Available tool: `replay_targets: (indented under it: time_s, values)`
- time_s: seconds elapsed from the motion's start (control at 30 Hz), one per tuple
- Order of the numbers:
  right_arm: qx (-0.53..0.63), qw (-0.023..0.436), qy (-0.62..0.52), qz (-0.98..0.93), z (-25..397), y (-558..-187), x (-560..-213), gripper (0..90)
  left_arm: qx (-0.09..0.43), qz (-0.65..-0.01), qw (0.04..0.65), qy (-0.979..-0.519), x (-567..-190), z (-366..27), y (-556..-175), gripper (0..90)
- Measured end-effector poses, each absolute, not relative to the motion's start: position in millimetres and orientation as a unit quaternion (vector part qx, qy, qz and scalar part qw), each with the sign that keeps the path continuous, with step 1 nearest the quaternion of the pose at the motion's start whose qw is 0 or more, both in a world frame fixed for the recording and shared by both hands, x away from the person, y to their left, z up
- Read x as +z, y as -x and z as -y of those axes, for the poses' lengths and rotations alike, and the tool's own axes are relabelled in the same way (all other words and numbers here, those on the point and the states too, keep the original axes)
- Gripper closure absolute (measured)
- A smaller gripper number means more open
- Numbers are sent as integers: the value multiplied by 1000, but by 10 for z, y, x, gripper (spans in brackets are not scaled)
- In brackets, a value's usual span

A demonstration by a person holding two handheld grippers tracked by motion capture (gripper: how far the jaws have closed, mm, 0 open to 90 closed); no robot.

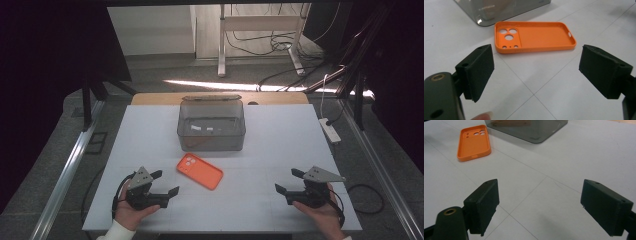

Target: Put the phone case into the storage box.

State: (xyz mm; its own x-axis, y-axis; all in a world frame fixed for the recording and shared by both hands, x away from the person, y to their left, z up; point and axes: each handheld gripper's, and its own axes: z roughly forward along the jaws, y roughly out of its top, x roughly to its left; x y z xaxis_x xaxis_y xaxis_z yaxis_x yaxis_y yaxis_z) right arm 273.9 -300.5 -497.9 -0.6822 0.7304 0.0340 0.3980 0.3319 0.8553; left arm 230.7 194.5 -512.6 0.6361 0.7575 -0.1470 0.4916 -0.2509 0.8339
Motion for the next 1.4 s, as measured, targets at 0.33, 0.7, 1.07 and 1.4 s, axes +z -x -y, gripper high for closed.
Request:
replay_targets:
  time_s: [0.33, 0.7, 1.07, 1.4]
  values:
    - [456, 177, -358, -795, 2999, -2771, -4983, 163, 147, -402, 459, -779, -5142, -1953, -2281, 133]
    - [454, 172, -358, -798, 2961, -2774, -4992, 160, 165, -415, 461, -767, -5145, -2060, -2310, 135]
    - [448, 167, -364, -799, 2960, -2806, -5030, 155, 171, -414, 463, -764, -5105, -2061, -2344, 131]
    - [449, 170, -356, -802, 2951, -2794, -5011, 158, 182, -412, 453, -769, -5123, -2037, -2338, 135]
